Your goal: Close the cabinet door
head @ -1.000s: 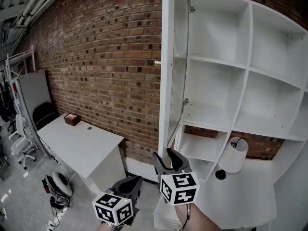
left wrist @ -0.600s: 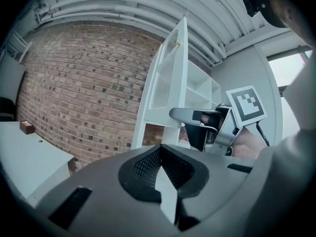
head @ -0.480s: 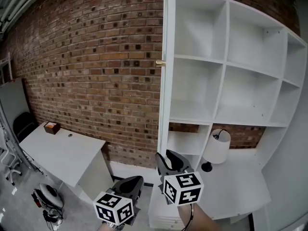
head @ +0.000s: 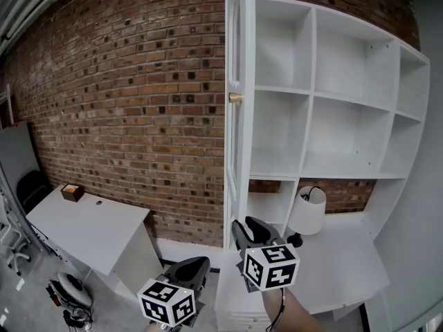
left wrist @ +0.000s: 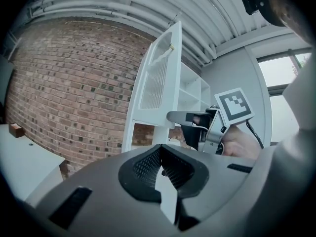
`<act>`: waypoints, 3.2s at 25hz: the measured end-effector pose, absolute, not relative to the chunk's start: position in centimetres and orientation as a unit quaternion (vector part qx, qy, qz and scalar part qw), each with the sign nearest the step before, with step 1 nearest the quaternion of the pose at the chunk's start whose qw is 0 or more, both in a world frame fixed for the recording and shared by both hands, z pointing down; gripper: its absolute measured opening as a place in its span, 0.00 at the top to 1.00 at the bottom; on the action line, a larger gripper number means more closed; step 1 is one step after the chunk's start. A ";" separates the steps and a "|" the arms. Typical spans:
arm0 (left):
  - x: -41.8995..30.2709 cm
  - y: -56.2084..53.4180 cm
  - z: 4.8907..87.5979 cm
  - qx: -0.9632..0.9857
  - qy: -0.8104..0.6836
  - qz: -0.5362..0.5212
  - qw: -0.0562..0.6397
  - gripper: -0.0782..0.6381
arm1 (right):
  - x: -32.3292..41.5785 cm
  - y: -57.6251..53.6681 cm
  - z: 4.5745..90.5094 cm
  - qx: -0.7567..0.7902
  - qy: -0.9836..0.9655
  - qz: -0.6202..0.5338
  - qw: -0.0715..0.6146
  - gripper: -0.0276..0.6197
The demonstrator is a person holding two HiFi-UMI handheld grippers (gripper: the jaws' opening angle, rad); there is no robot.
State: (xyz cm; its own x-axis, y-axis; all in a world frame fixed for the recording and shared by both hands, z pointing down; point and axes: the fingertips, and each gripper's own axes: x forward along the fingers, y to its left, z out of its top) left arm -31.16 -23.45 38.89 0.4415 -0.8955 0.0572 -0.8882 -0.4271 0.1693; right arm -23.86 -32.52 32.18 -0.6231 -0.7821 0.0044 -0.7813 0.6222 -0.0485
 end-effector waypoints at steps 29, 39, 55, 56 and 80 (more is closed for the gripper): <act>-20.9 -29.6 39.9 0.870 -0.484 -0.006 0.092 0.88 | -9.2 -42.6 32.0 -0.475 0.879 -0.035 0.005 0.77; -16.6 -34.2 40.2 0.870 -0.483 -0.003 0.098 0.88 | -6.2 -47.9 31.8 -0.418 0.908 -0.030 0.023 0.75; -14.7 -39.9 40.0 0.857 -0.506 -0.007 0.093 0.88 | -3.3 -54.9 31.7 -0.467 0.884 -0.010 0.019 0.62; -14.7 -40.0 40.0 0.857 -0.507 -0.007 0.094 0.88 | -3.3 -55.2 31.7 -0.469 0.883 -0.013 0.017 0.62; -15.8 -41.9 40.7 0.845 -0.526 -0.004 0.099 0.88 | -2.8 -60.4 31.5 -0.504 0.864 -0.012 -0.001 0.60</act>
